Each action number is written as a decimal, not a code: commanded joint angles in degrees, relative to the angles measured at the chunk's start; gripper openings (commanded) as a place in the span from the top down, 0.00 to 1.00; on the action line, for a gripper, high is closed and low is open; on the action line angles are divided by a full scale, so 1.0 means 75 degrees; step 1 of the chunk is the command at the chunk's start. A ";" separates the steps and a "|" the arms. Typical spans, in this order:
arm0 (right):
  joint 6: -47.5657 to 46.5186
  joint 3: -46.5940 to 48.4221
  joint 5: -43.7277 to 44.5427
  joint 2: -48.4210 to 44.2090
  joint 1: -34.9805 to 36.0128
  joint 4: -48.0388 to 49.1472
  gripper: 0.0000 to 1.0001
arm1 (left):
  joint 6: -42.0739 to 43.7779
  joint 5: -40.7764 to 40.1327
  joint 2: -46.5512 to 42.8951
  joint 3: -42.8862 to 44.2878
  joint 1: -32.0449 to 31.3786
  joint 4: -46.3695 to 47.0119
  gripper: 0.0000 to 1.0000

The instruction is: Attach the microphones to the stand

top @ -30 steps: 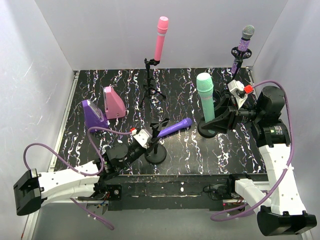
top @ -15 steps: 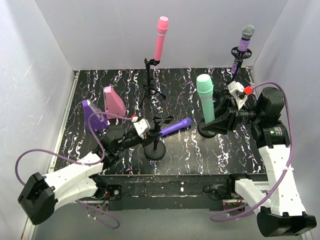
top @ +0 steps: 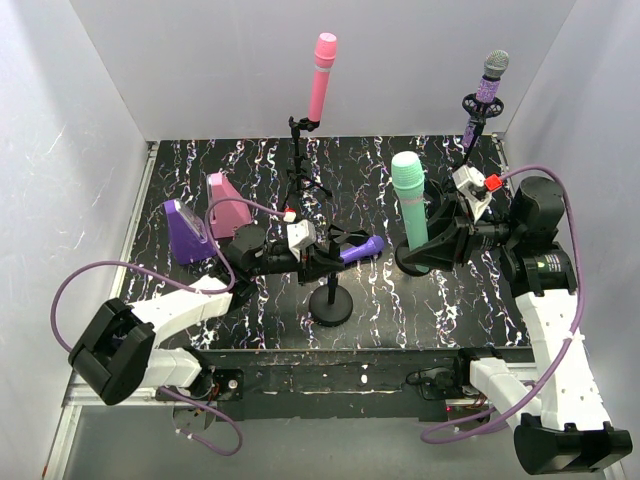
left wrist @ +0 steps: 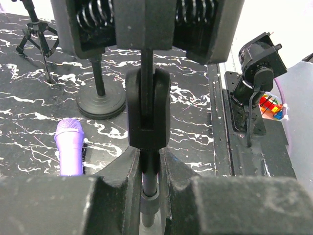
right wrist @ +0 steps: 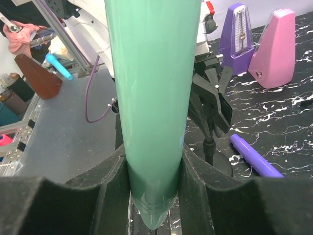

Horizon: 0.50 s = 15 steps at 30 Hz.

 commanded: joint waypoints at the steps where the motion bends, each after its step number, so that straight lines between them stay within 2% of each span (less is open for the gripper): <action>1: -0.0010 -0.0063 -0.0170 -0.0098 -0.0001 0.0307 0.99 | 0.0230 0.0153 -0.0225 0.0146 0.0027 -0.0095 0.98; 3: -0.0045 -0.0121 -0.0170 -0.0098 -0.0001 0.0296 0.99 | 0.0324 -0.0010 -0.0400 0.0029 0.0038 -0.0318 0.92; 5: -0.0138 -0.0168 -0.0193 -0.0098 -0.0001 0.0261 0.99 | 0.0336 -0.0245 -0.0669 -0.0112 0.0038 -0.0436 0.70; 11: -0.1121 -0.0145 -0.0111 -0.0040 -0.0001 -0.0523 0.99 | 0.0301 -0.0808 -0.1758 -0.0264 0.0073 -0.1091 0.21; 15: -0.2093 -0.0040 -0.0053 0.0042 0.0011 -0.1296 0.99 | 0.0243 -0.1019 -0.2602 -0.0347 0.0097 -0.1805 0.03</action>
